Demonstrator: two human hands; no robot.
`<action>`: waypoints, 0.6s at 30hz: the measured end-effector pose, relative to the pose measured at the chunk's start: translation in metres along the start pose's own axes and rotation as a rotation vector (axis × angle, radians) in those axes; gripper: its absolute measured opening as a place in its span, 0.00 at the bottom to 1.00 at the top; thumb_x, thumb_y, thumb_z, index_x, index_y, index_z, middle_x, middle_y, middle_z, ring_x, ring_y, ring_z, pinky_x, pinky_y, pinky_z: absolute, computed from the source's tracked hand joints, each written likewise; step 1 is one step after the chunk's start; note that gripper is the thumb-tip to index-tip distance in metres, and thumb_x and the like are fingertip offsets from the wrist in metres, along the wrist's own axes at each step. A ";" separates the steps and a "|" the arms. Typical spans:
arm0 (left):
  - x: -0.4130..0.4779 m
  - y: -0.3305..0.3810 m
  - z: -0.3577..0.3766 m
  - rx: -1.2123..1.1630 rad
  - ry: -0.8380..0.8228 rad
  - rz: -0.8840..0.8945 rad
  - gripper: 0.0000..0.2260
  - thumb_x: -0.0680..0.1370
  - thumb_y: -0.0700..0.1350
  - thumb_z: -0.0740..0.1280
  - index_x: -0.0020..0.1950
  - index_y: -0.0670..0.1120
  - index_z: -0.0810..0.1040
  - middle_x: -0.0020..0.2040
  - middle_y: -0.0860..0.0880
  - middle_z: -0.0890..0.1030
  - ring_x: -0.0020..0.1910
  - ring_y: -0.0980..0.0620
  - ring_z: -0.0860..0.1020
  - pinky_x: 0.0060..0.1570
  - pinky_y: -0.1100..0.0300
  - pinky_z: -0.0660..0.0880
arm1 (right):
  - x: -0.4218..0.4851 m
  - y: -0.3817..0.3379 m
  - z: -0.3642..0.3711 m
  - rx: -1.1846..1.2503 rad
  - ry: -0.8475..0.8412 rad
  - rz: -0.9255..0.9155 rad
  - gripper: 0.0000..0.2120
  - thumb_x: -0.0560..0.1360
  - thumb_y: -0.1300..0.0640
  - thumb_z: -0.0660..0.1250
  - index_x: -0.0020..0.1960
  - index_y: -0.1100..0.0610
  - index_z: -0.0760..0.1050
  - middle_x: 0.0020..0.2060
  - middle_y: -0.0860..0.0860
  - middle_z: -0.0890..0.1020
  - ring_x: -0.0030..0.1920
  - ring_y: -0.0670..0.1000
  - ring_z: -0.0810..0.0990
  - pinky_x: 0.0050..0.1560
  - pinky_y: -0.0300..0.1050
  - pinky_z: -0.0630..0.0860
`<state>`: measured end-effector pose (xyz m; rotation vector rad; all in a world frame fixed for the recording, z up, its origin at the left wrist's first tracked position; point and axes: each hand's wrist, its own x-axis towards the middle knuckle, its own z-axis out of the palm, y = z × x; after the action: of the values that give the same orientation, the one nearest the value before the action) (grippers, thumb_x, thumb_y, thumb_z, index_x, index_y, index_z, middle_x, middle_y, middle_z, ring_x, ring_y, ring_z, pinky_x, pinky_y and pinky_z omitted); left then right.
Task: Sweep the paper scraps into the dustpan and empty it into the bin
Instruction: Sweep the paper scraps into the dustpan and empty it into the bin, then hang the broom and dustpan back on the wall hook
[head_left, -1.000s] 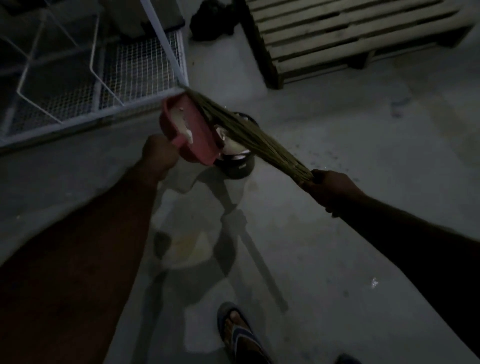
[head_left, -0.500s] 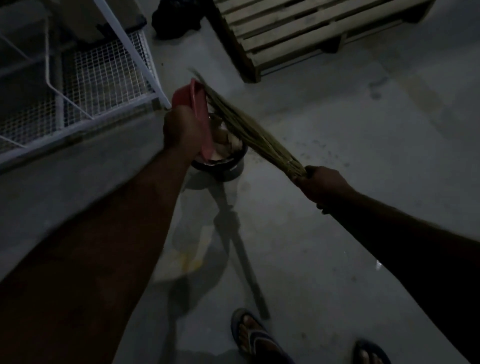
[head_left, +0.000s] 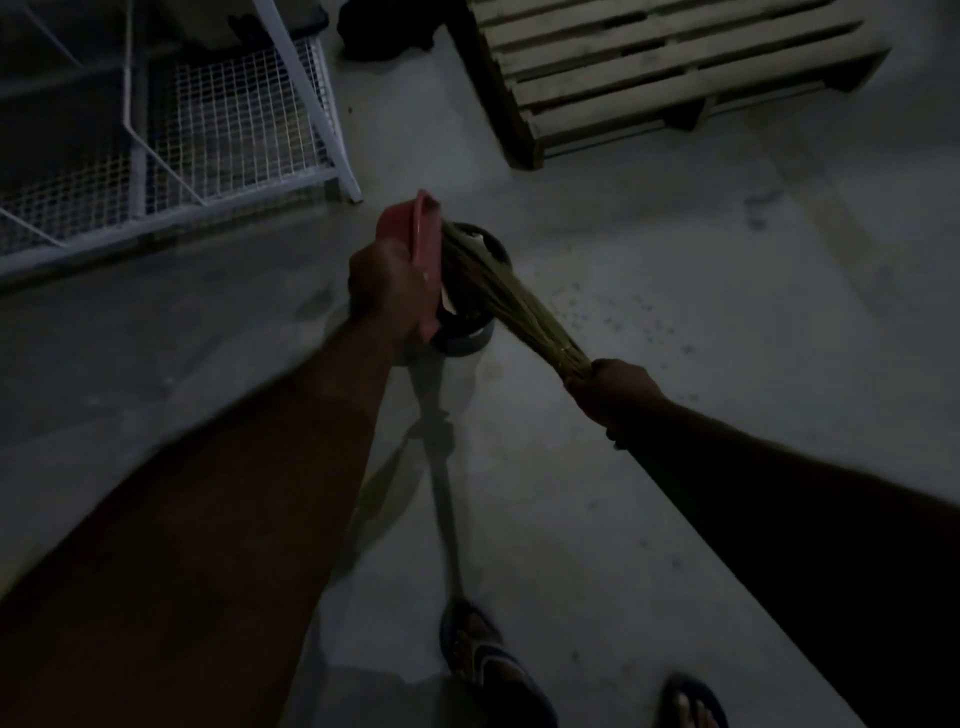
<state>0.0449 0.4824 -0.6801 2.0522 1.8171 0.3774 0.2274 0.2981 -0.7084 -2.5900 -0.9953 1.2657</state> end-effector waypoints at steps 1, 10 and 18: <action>0.002 0.007 -0.013 -0.037 -0.011 0.024 0.12 0.73 0.47 0.71 0.49 0.39 0.82 0.47 0.40 0.83 0.47 0.40 0.81 0.46 0.53 0.74 | -0.005 -0.011 -0.012 -0.035 0.005 -0.013 0.18 0.79 0.43 0.63 0.58 0.57 0.74 0.40 0.55 0.78 0.33 0.54 0.81 0.30 0.45 0.80; 0.003 0.071 -0.172 -0.246 -0.003 0.030 0.18 0.73 0.45 0.70 0.63 0.47 0.78 0.52 0.46 0.83 0.50 0.48 0.80 0.43 0.67 0.67 | -0.101 -0.153 -0.145 -0.498 0.155 -0.179 0.15 0.74 0.54 0.66 0.59 0.55 0.75 0.37 0.49 0.73 0.42 0.53 0.78 0.41 0.44 0.73; 0.002 0.126 -0.316 -0.236 0.241 0.234 0.11 0.74 0.39 0.71 0.56 0.42 0.82 0.51 0.44 0.83 0.41 0.53 0.79 0.40 0.69 0.73 | -0.177 -0.275 -0.249 -0.862 0.377 -0.473 0.17 0.79 0.54 0.66 0.66 0.57 0.73 0.58 0.55 0.80 0.58 0.58 0.80 0.56 0.52 0.77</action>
<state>0.0202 0.5033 -0.3414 2.1266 1.5691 0.8938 0.1899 0.4567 -0.3315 -2.6367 -2.2249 0.2142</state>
